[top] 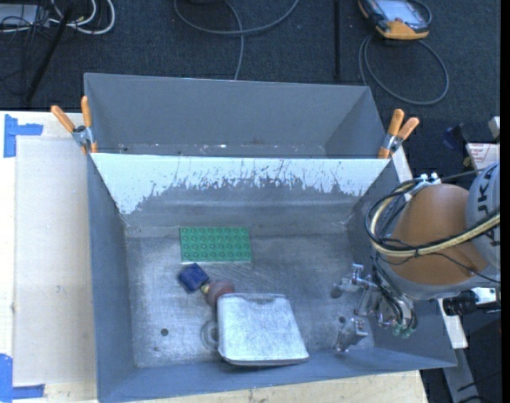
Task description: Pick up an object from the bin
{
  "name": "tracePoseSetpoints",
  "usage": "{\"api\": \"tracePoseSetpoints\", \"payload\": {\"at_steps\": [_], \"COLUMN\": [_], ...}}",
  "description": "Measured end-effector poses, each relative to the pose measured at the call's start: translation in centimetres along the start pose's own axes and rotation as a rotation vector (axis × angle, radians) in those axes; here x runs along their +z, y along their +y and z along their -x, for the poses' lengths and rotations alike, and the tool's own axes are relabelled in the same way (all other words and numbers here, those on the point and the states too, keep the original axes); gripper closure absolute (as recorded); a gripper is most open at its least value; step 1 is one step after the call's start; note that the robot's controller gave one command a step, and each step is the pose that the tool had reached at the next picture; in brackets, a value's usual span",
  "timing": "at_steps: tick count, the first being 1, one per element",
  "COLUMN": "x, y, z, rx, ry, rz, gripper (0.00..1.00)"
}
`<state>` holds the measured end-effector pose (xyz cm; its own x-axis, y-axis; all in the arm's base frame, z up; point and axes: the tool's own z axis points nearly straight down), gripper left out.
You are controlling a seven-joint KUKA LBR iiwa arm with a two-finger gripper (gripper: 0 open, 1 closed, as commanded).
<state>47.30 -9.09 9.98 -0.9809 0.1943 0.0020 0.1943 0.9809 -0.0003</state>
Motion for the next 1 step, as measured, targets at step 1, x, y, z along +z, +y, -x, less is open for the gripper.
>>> {"api": "tracePoseSetpoints", "payload": {"at_steps": [1], "x": [2.65], "y": [-0.60], "z": [0.49], "rx": [-0.090], "ry": [-0.013], "rz": [0.002], "gripper": [0.00]}}
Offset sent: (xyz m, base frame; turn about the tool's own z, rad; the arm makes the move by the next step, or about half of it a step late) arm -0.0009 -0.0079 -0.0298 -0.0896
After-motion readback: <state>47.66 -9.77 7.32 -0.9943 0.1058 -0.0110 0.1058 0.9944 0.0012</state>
